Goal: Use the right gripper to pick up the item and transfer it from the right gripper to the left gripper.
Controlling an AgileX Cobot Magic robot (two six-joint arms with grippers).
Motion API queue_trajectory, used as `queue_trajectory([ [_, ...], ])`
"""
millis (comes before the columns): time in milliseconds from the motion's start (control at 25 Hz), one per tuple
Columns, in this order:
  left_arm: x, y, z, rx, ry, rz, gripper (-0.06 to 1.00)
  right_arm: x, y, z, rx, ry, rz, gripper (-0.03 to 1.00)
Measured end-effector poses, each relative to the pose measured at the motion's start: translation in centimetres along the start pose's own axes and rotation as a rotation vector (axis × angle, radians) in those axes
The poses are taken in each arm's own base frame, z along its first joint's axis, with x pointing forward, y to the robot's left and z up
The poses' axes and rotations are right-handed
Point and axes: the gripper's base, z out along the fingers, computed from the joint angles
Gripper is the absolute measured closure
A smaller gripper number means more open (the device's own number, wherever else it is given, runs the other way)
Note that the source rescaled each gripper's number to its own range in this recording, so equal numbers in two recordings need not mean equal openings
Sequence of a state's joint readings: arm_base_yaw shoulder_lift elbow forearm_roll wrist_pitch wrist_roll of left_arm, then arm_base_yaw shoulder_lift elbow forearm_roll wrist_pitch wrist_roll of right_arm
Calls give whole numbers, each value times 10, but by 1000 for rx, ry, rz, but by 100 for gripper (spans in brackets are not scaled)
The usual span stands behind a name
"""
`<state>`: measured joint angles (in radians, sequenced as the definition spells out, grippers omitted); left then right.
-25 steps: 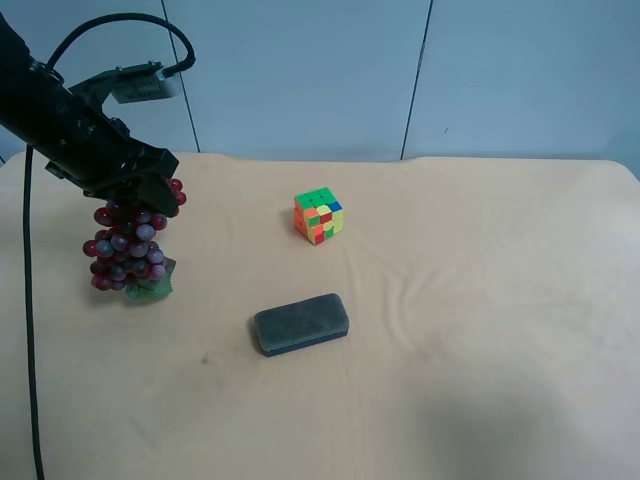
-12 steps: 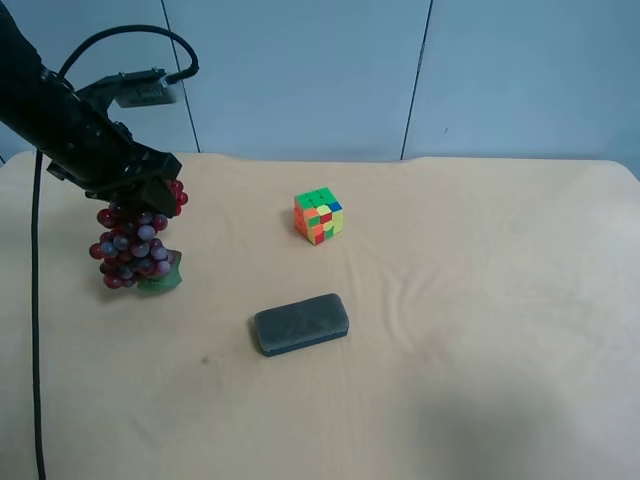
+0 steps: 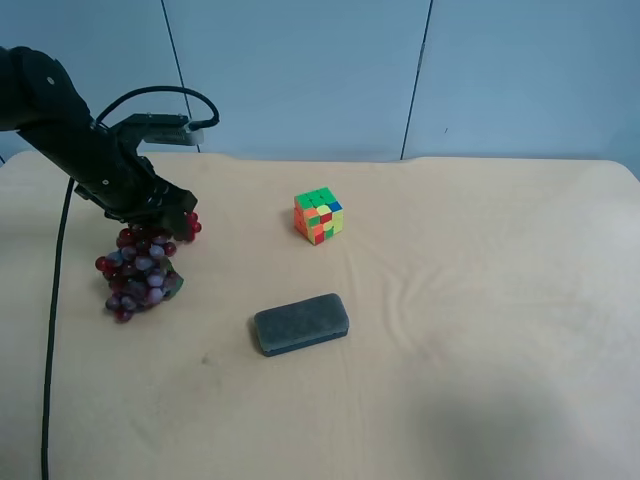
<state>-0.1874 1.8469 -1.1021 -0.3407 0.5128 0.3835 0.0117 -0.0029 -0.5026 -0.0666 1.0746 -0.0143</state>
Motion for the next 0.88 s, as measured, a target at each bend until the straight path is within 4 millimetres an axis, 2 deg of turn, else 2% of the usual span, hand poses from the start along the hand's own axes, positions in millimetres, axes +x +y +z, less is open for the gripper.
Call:
queue_trajectory([
  [80,-1,2,6,-12,-16,0,55,0,0,0,0,0,0,-2],
  [280,0,5,19,-27,-15,41,40,0,0,0,0,0,0,-2],
  [440,-2,7,20,-41,-40,76,12,0,0,0,0,0,0,-2],
  [520,-3,7,20,-48,-55,79,3,0,0,0,0,0,0,-2],
  [720,-3,7,19,-48,-58,80,-1,0,0,0,0,0,0,-2],
  [880,-10,4,3,-41,-108,59,-1,0,0,0,0,0,0,-2],
])
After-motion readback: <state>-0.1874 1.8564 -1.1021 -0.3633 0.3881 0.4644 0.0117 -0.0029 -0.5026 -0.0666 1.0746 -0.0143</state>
